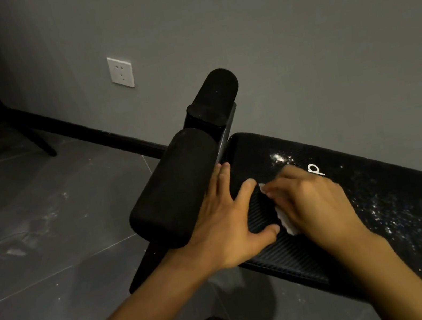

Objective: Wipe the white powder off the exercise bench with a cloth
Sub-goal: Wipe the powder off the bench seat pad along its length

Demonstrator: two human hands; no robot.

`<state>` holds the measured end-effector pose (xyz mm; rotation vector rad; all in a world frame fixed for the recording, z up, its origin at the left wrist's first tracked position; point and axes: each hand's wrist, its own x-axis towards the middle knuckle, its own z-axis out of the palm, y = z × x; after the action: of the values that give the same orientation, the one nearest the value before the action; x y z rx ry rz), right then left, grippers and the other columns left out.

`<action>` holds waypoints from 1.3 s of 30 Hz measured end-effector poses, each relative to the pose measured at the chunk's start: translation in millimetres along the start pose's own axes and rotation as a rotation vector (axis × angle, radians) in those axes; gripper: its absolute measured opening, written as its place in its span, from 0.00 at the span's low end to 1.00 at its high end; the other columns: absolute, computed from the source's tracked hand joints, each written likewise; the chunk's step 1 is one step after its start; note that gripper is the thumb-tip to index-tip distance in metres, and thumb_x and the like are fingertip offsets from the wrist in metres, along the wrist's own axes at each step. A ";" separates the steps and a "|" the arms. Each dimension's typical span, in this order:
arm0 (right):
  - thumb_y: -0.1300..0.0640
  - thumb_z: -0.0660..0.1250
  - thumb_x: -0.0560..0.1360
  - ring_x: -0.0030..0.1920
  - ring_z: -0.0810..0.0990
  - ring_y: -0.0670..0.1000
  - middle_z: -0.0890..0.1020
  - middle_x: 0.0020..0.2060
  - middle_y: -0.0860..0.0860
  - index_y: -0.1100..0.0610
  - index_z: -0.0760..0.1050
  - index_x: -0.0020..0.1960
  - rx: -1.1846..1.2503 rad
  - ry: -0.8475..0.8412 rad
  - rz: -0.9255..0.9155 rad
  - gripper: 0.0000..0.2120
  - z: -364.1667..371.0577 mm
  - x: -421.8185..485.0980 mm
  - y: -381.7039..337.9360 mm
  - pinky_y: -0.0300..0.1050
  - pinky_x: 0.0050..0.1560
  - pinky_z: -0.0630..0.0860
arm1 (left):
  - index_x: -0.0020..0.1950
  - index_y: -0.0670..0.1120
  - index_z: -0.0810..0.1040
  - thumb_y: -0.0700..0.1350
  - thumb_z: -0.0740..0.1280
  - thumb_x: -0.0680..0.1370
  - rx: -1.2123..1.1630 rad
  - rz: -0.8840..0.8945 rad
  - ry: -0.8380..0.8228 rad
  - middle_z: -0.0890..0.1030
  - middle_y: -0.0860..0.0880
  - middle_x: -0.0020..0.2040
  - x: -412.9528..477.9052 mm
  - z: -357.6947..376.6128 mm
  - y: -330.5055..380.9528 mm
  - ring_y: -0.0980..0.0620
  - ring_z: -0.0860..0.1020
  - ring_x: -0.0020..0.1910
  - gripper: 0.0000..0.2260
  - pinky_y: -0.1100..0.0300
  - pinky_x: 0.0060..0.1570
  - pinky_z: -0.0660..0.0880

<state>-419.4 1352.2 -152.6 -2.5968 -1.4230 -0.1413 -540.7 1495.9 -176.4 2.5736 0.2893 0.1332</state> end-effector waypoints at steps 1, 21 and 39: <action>0.49 0.64 0.80 0.42 0.79 0.46 0.78 0.51 0.44 0.46 0.81 0.61 -0.011 0.035 0.029 0.12 3.2 5.1 0.4 0.44 0.36 0.78 | 0.80 0.56 0.52 0.67 0.65 0.76 0.007 0.005 0.007 0.38 0.46 0.82 0.1 -0.1 -0.3 0.49 0.33 0.80 0.38 0.58 0.70 0.35; 0.46 0.61 0.80 0.43 0.79 0.45 0.75 0.49 0.40 0.44 0.80 0.58 0.177 -0.059 -0.047 0.11 -8.4 -42.5 -5.4 0.48 0.41 0.80 | 0.80 0.54 0.57 0.52 0.59 0.83 -0.041 0.055 0.040 0.44 0.47 0.82 1.8 0.4 -7.3 0.50 0.39 0.81 0.25 0.61 0.72 0.37; 0.50 0.60 0.81 0.39 0.77 0.48 0.73 0.48 0.46 0.51 0.80 0.60 0.127 0.067 -0.008 0.12 6.4 -38.2 -30.9 0.50 0.36 0.79 | 0.80 0.51 0.60 0.45 0.59 0.84 -0.106 0.095 0.067 0.47 0.46 0.82 -3.4 1.9 -9.7 0.49 0.40 0.81 0.24 0.73 0.65 0.29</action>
<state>-466.0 1338.2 -161.9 -2.4615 -1.3735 -0.1329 -545.4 1502.2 -183.3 2.4807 0.1799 0.2625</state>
